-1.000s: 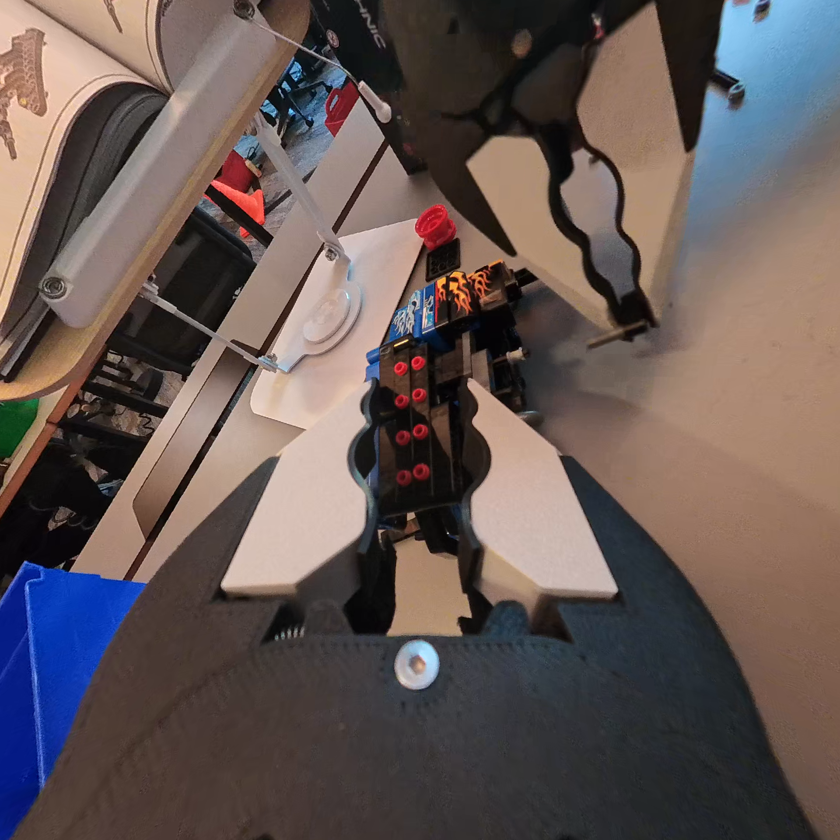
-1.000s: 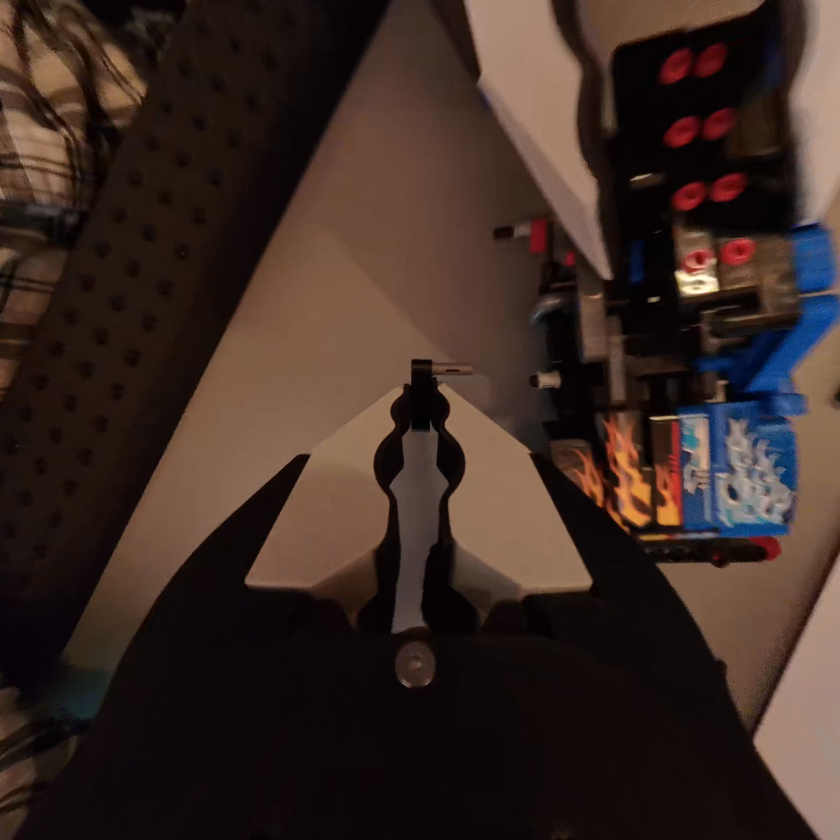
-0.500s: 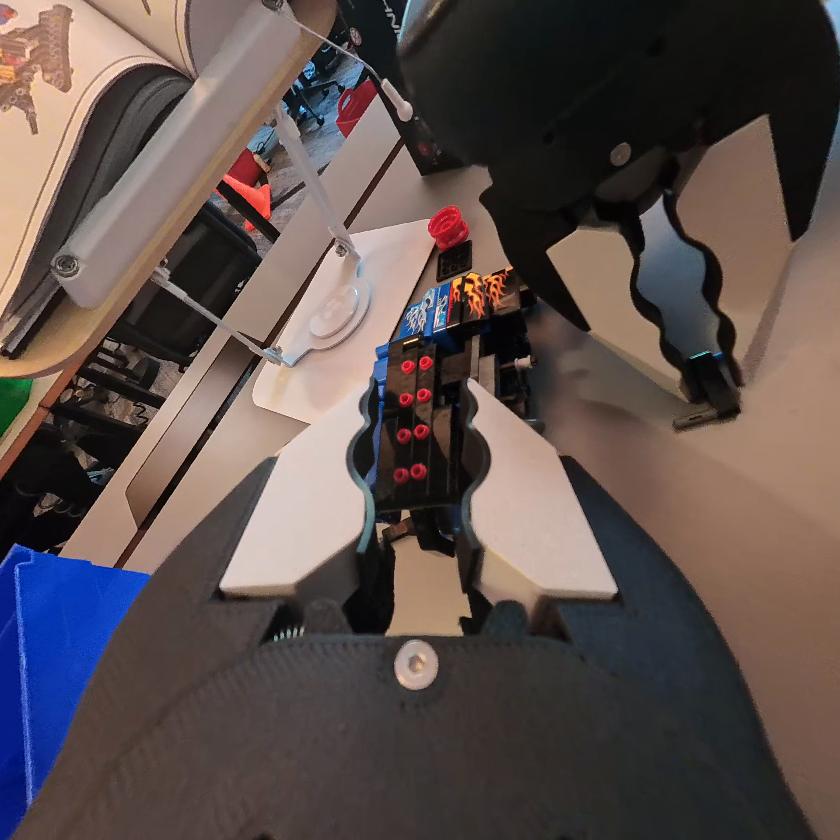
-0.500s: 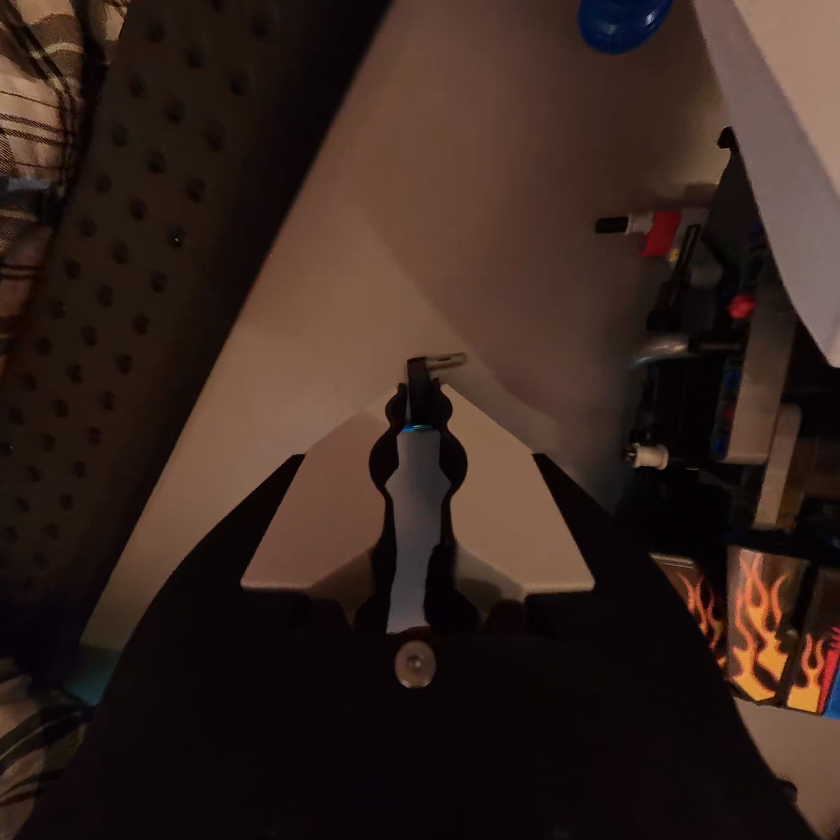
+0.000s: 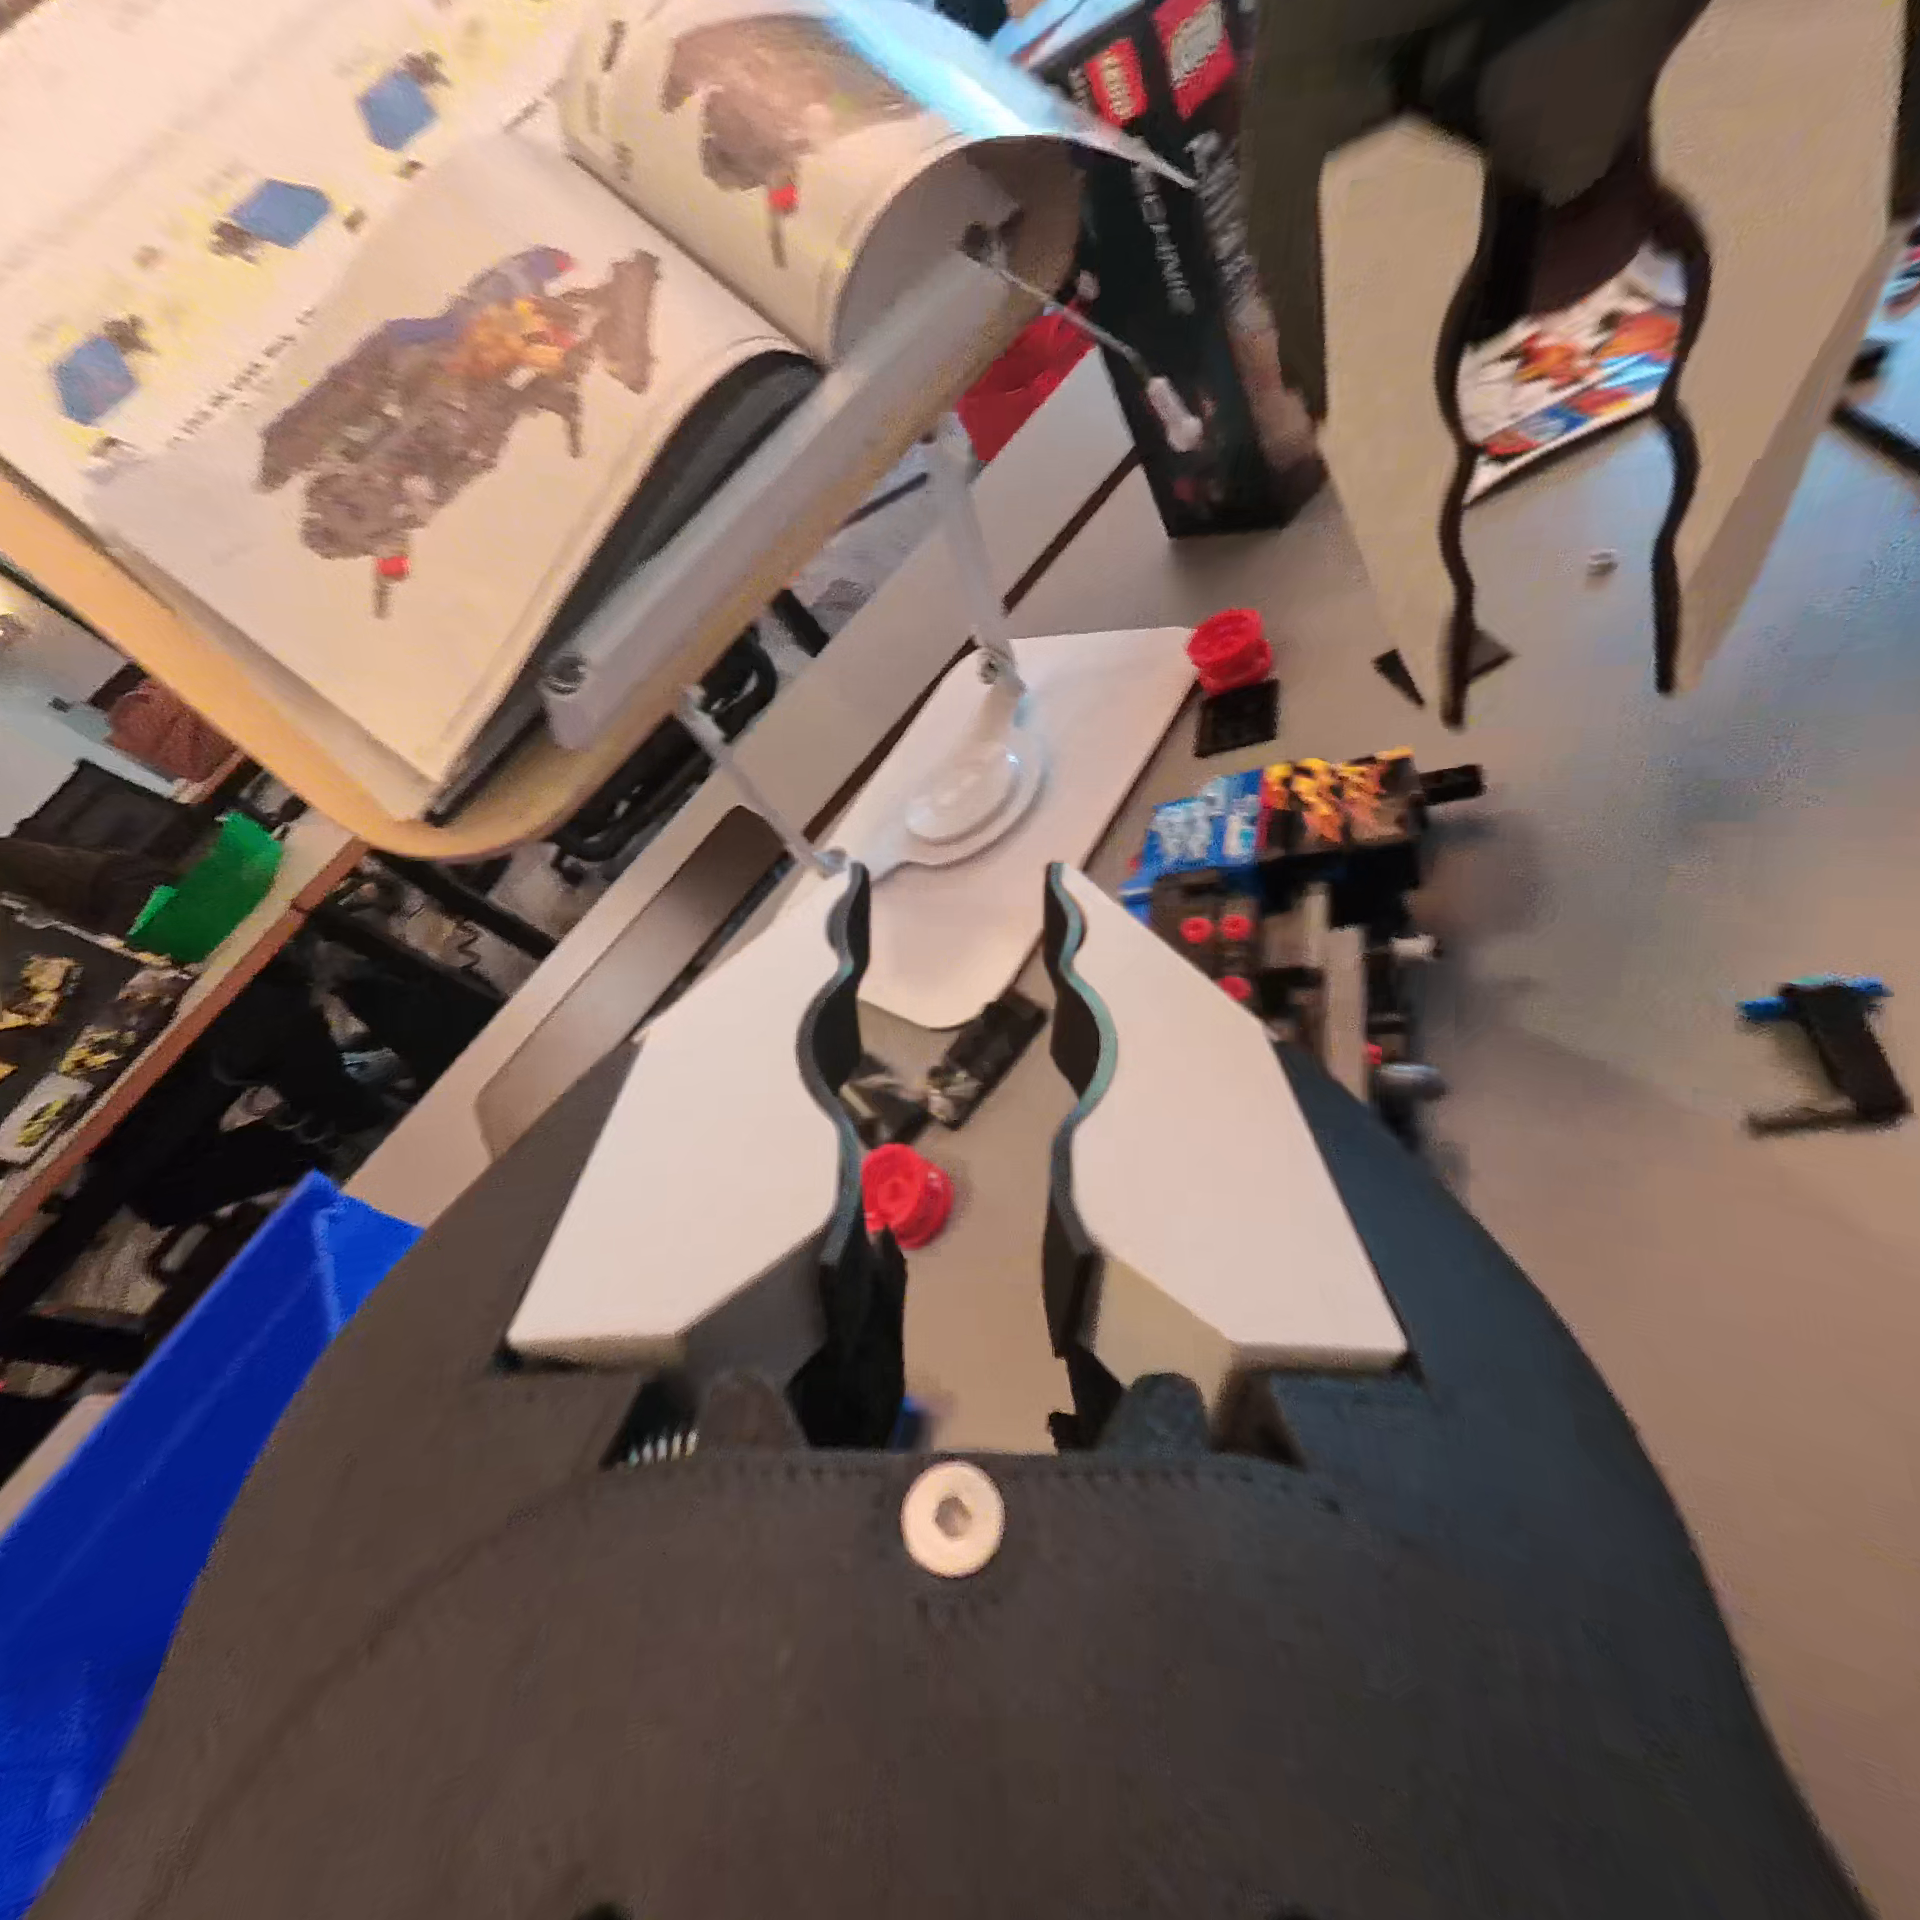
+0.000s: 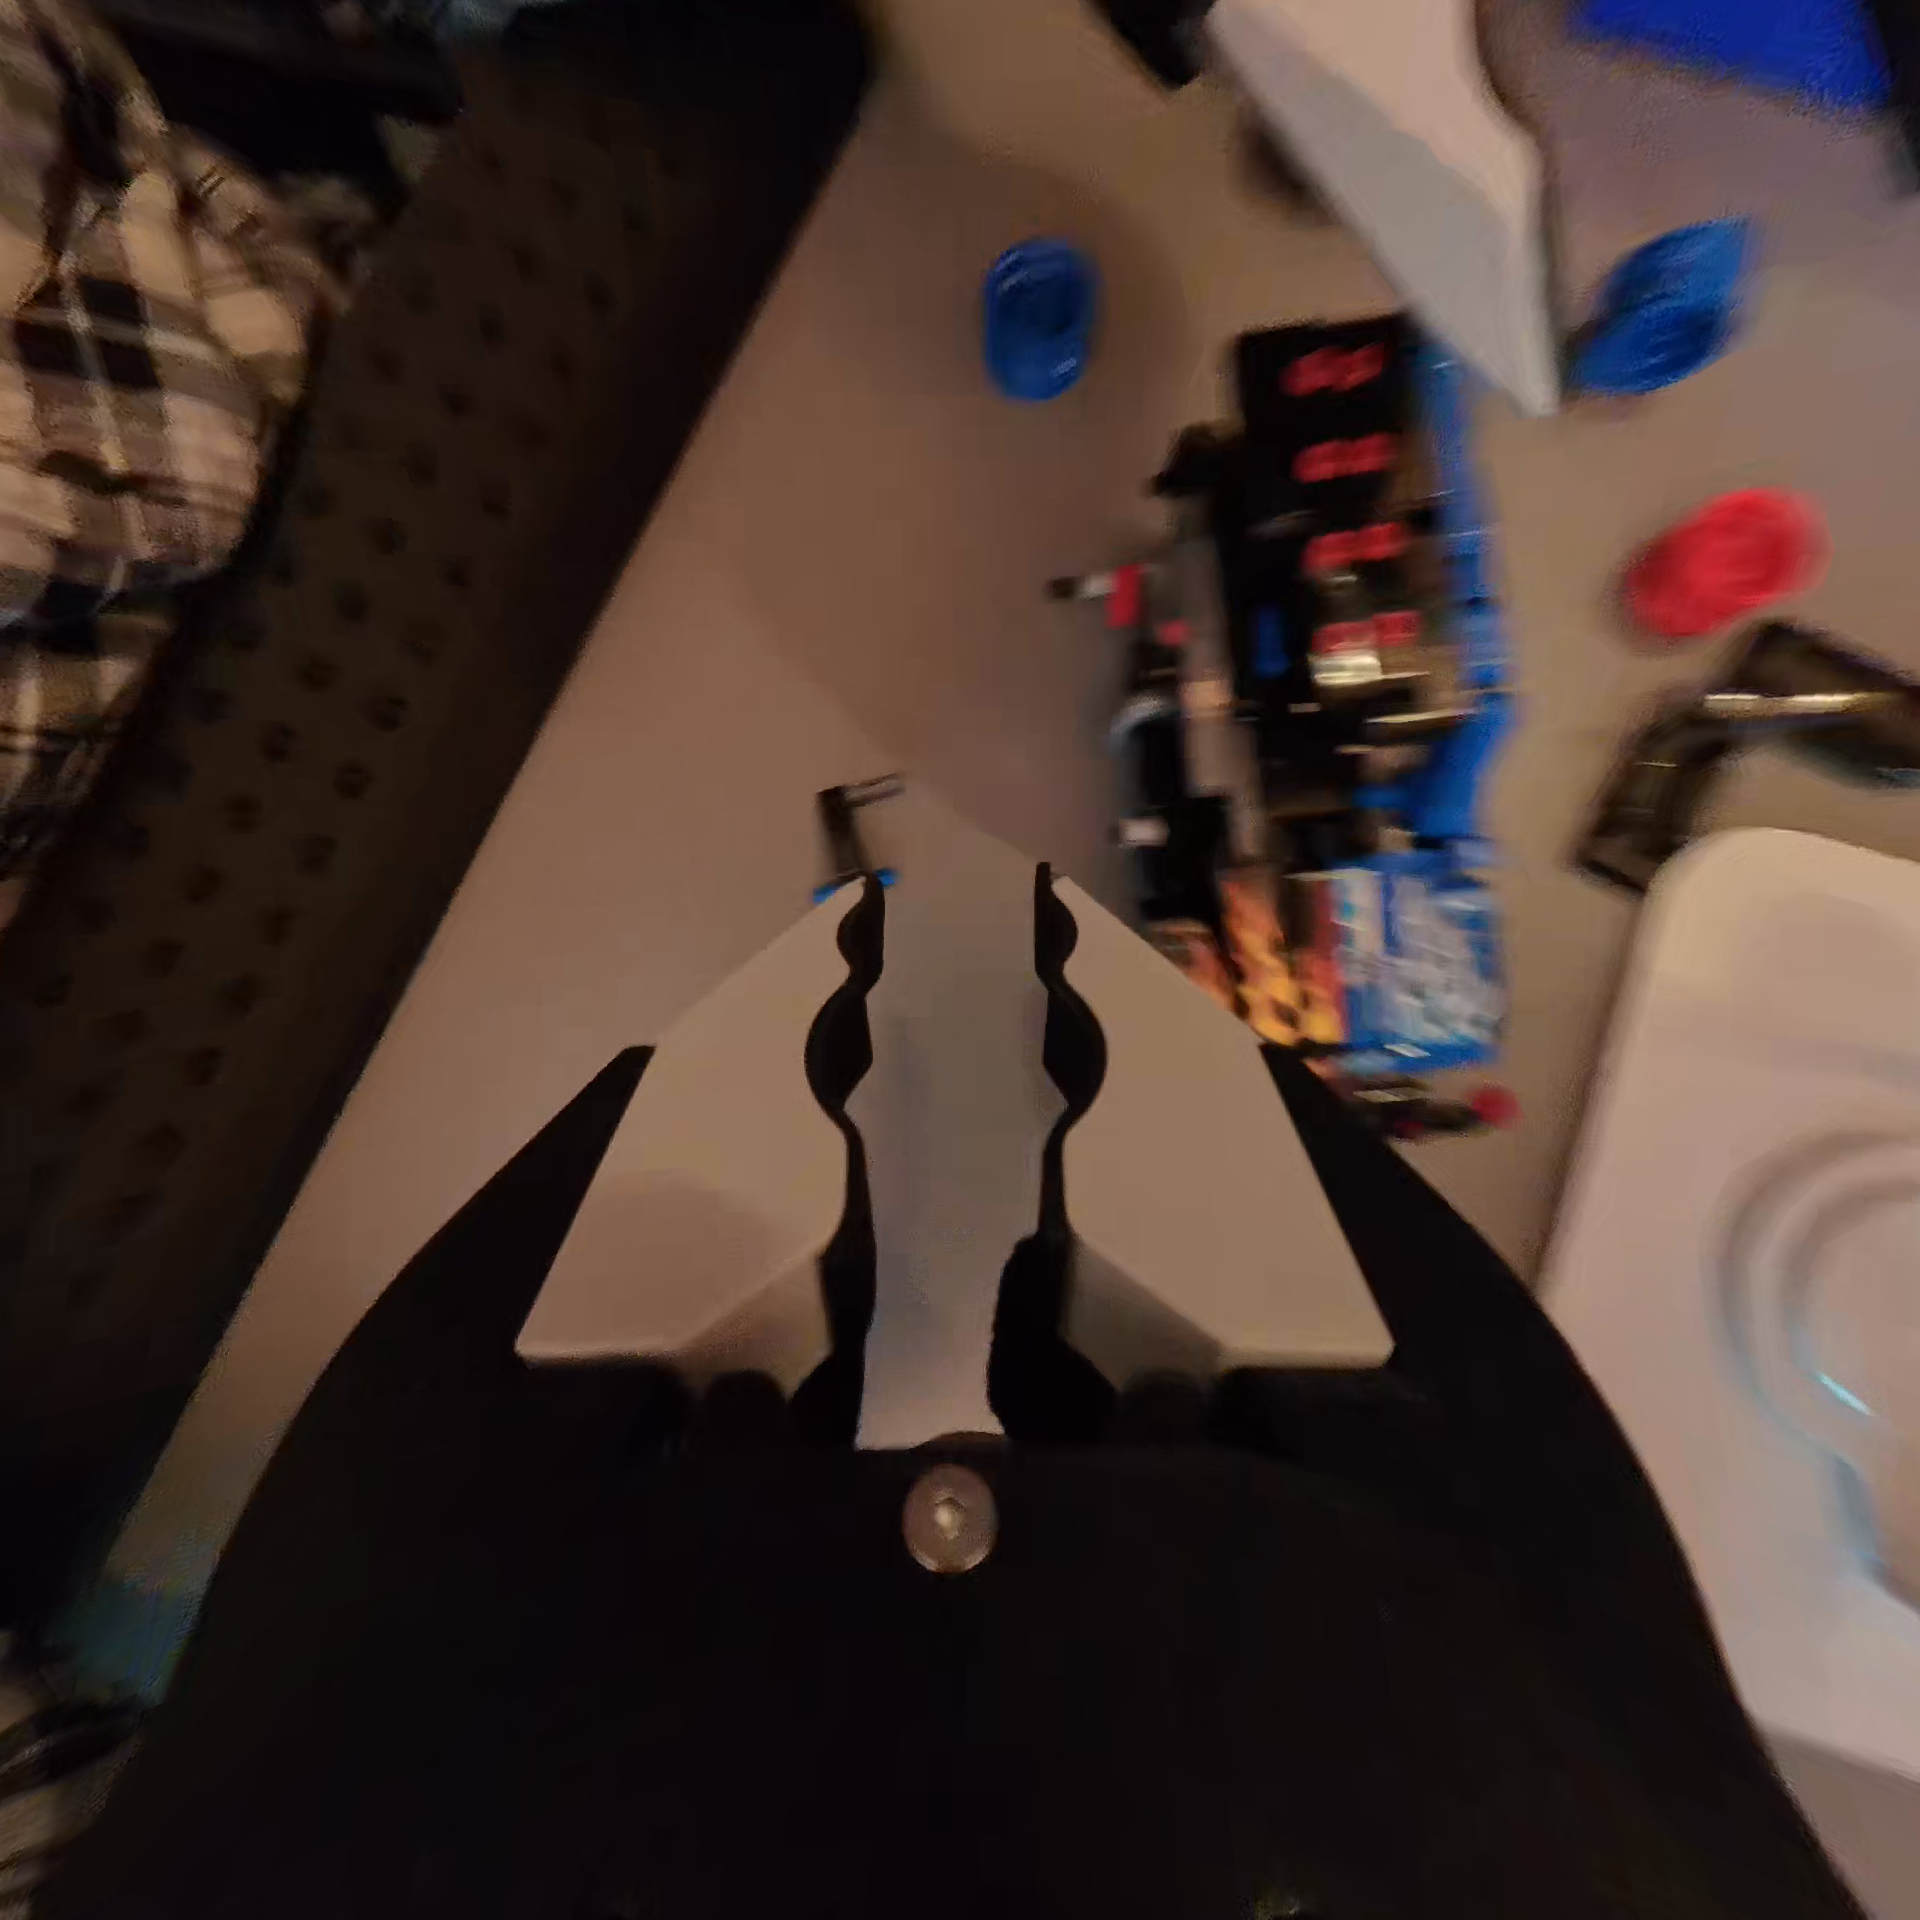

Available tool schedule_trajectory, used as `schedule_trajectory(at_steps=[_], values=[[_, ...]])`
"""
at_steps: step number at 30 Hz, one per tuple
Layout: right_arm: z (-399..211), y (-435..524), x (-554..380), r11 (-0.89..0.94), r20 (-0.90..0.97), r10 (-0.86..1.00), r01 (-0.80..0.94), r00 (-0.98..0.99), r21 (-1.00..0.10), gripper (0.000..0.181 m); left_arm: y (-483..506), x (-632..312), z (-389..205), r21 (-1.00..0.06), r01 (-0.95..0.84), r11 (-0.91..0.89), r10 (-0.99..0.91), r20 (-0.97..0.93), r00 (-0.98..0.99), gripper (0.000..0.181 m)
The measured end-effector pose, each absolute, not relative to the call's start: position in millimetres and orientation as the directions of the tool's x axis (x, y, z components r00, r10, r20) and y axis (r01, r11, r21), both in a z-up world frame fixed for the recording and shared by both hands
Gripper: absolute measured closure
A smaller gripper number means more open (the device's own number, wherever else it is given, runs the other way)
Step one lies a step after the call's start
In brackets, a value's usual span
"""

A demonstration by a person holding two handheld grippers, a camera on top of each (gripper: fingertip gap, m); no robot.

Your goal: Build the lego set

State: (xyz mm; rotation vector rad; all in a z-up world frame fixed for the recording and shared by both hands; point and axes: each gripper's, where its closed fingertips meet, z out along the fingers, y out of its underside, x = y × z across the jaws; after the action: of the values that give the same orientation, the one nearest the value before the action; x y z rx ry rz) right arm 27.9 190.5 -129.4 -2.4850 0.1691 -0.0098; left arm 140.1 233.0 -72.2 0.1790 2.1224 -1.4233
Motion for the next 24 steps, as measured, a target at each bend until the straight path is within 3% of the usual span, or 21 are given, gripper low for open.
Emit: schedule_trajectory(at_steps=[3,6,10,15,20,24], values=[[-75.7,169.8,72.3,-0.683,0.183,-0.325,-0.097,0.928,-0.724,0.146,224.7,157.7,-50.3,-0.758,0.472,0.45,-0.182,-0.596,-0.782,0.149],[-17.5,134.5,112.0,-0.539,0.324,-0.564,-0.042,0.759,-0.841,0.124,203.4,179.4,-19.2,-0.728,0.53,0.434,-0.178,-0.646,-0.742,0.149],[1.8,88.0,144.5,-0.521,0.433,-0.724,-0.015,0.537,-0.853,0.112,173.6,224.3,4.0,-0.683,0.579,0.444,-0.194,-0.705,-0.682,0.147],[-29.6,51.2,172.5,-0.587,0.504,-0.765,-0.11,0.401,-0.802,0.109,151.0,263.9,-18.4,-0.661,0.537,0.523,-0.127,-0.684,-0.718,0.145],[-29.7,41.5,172.6,-0.596,0.521,-0.763,-0.105,0.383,-0.796,0.125,150.3,263.9,-21.2,-0.737,0.508,0.446,-0.137,-0.617,-0.775,0.146],[-32.2,40.9,173.2,-0.607,0.531,-0.757,-0.111,0.38,-0.787,0.126,150.7,263.3,-22.7,-0.747,0.509,0.427,-0.13,-0.608,-0.783,0.149]])
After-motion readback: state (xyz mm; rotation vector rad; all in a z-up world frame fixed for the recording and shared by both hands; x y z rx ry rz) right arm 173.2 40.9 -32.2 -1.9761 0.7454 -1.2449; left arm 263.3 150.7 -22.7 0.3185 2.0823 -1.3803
